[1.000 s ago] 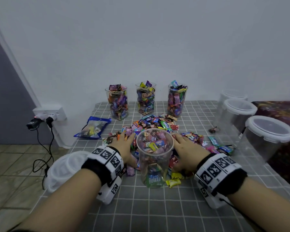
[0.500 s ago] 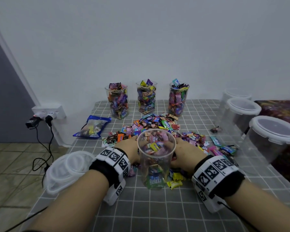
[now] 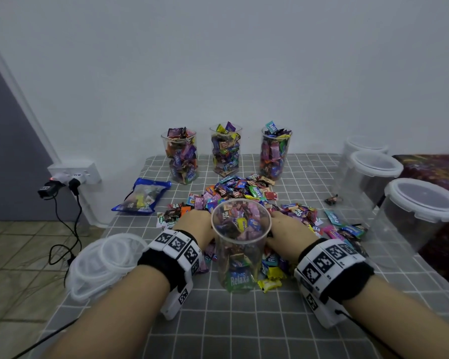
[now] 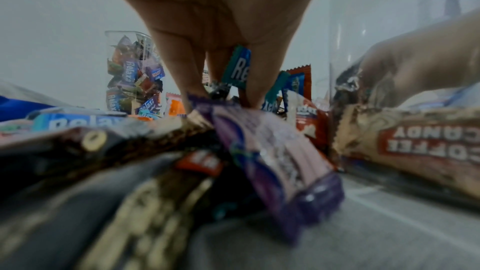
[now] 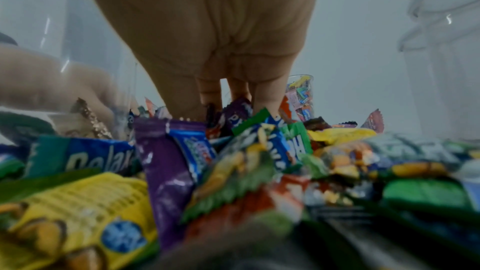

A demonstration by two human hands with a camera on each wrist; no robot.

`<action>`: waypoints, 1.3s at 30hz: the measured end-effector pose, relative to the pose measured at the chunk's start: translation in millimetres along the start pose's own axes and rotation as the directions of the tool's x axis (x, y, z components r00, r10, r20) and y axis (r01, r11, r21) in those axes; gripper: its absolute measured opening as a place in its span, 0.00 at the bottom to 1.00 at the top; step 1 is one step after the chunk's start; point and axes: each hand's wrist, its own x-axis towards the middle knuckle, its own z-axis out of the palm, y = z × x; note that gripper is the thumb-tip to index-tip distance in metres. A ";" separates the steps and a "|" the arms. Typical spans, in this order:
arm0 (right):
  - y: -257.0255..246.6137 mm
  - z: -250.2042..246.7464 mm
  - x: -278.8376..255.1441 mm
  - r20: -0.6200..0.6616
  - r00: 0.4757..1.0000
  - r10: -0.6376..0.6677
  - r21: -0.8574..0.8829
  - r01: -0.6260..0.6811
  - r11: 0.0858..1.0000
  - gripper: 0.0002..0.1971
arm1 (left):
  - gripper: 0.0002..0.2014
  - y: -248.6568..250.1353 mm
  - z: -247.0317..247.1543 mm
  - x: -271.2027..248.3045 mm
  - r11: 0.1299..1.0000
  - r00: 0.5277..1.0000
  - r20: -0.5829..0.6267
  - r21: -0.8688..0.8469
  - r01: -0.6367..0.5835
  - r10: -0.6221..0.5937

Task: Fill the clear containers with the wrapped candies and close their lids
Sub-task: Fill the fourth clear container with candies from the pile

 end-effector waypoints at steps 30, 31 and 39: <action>-10.8 -66.5 -37.1 -0.475 0.863 0.174 0.472 0.082 0.878 0.08 | 0.14 9.9 -18.7 -23.2 0.989 0.959 -0.271 -0.140 0.051 -0.088; -14.1 -72.3 -38.3 -0.498 0.849 0.175 0.492 0.110 0.864 0.07 | 0.14 9.7 -18.7 -23.3 0.990 0.959 -0.272 -0.134 0.047 -0.082; -47.2 -93.9 -49.5 -0.571 0.817 0.078 0.603 0.353 0.715 0.06 | 0.14 10.9 -21.1 -26.4 0.993 0.959 -0.273 -0.109 0.041 -0.070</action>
